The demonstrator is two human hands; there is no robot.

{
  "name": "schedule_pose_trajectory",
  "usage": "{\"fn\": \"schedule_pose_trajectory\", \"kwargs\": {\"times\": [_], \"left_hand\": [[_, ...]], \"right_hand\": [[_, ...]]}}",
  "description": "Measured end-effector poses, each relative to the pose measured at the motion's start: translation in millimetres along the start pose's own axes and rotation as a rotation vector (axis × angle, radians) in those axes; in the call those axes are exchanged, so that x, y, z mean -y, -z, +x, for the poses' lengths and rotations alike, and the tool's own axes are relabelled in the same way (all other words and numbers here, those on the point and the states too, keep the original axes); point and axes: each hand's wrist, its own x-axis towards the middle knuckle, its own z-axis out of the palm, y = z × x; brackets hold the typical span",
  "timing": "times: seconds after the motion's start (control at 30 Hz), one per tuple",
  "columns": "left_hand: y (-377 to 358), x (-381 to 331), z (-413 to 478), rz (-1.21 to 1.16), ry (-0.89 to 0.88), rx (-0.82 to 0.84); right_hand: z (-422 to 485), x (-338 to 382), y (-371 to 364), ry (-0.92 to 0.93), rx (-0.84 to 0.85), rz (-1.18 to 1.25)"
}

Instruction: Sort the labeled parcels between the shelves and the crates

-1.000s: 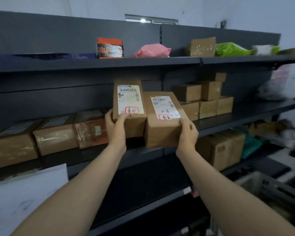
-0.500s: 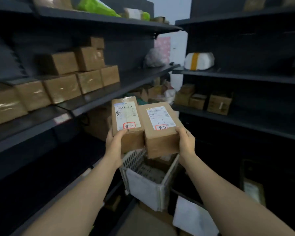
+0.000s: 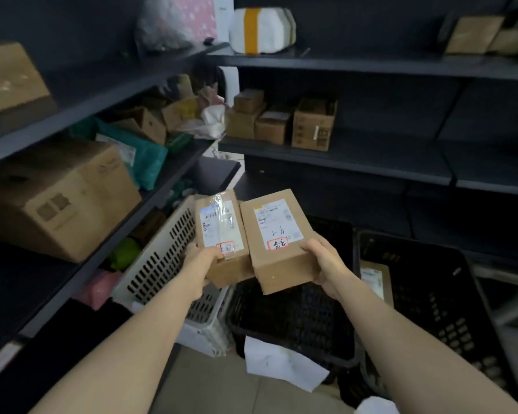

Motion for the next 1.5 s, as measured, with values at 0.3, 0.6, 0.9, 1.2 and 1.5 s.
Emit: {"fn": "schedule_pose_trajectory", "kwargs": {"times": [0.3,0.6,0.9,1.2,1.5], "left_hand": [[-39,11,82,0.269,0.043,0.021],[-81,2,136,0.588,-0.031,0.115],[-152,20,137,0.707,0.010,0.214],[-243,32,105,0.699,-0.085,0.212],[-302,105,82,0.922,-0.054,0.128]], "right_hand": [[49,-30,11,-0.096,-0.066,-0.006],[82,-46,11,-0.161,-0.225,0.087],[73,-68,55,-0.177,-0.356,0.124],[63,-70,145,-0.039,-0.604,0.199],[49,-140,276,-0.283,-1.001,-0.024]]}}
